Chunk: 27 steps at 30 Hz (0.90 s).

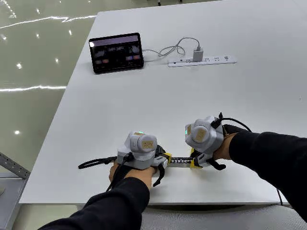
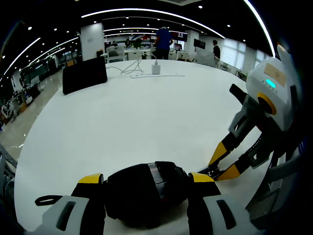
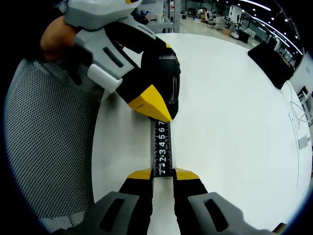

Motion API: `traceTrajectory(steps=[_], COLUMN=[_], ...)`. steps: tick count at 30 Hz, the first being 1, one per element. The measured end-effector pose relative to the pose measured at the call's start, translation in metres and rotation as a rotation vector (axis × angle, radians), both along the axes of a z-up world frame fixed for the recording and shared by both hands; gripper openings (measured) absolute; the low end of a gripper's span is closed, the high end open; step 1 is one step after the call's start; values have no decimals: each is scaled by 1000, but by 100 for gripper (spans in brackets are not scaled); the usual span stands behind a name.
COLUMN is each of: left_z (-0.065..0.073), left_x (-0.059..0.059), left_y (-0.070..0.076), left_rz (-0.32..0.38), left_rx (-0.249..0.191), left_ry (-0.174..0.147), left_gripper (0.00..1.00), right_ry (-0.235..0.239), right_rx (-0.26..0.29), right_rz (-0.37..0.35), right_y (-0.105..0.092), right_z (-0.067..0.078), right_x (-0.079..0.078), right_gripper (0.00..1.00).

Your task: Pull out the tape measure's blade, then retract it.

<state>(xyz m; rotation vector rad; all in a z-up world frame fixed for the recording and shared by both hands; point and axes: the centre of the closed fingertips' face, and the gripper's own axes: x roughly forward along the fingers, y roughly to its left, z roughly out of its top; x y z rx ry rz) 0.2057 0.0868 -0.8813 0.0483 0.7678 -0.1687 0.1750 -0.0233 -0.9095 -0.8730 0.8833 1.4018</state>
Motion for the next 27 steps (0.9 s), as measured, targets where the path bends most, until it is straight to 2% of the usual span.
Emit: traceTrajectory(steps=[21, 27], left_z=[0, 0], left_x=[0, 0], left_y=[0, 0], left_rz=[8, 10], left_rx=[1, -3], left_ry=[-1, -2], left_gripper=[64, 64], right_ry=[-9, 1], right_rx=[12, 18], right_rz=[0, -6], right_y=[8, 10], right_z=[0, -1], right_x=[1, 2], right_gripper=[11, 11])
